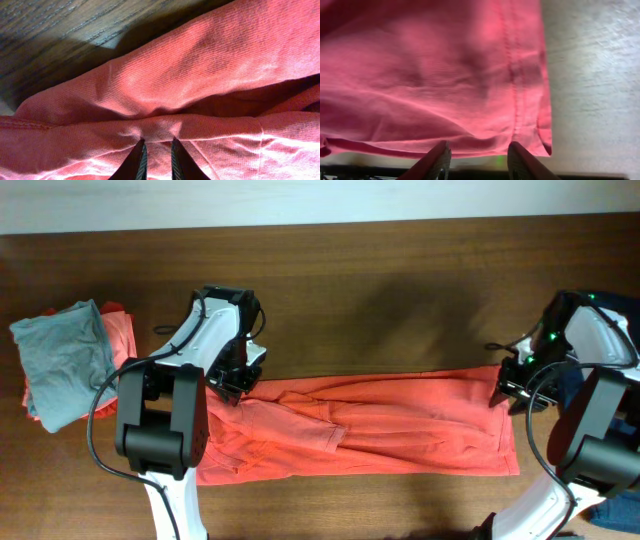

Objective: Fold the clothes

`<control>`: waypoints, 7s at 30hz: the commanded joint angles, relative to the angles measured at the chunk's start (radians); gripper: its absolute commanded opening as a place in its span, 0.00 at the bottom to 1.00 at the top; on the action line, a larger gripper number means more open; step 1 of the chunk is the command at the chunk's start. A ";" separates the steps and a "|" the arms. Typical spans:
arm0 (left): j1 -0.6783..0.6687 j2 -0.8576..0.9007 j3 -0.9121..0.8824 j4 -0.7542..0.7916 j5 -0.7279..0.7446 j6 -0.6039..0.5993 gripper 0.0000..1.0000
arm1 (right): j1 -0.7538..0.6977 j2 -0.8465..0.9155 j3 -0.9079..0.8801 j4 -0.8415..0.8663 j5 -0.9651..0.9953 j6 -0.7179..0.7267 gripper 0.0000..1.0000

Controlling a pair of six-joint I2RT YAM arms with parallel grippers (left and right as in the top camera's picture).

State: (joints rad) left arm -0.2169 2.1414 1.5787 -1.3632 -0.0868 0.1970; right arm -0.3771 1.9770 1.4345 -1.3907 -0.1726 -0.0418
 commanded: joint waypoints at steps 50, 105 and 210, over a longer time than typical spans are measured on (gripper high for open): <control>0.003 -0.002 -0.029 0.114 0.116 -0.657 0.49 | 0.023 -0.028 0.026 -0.001 -0.026 -0.033 0.43; 0.018 -0.132 -0.350 0.066 -0.113 -0.652 0.42 | 0.024 -0.028 0.026 -0.008 -0.026 -0.033 0.43; 0.328 -0.315 -0.534 0.379 -0.094 -0.511 0.15 | 0.024 -0.028 0.026 -0.057 -0.045 -0.074 0.44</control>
State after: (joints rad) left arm 0.0734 1.8183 1.0592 -0.9844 -0.1394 -0.2775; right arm -0.3569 1.9770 1.4437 -1.4441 -0.2050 -0.1089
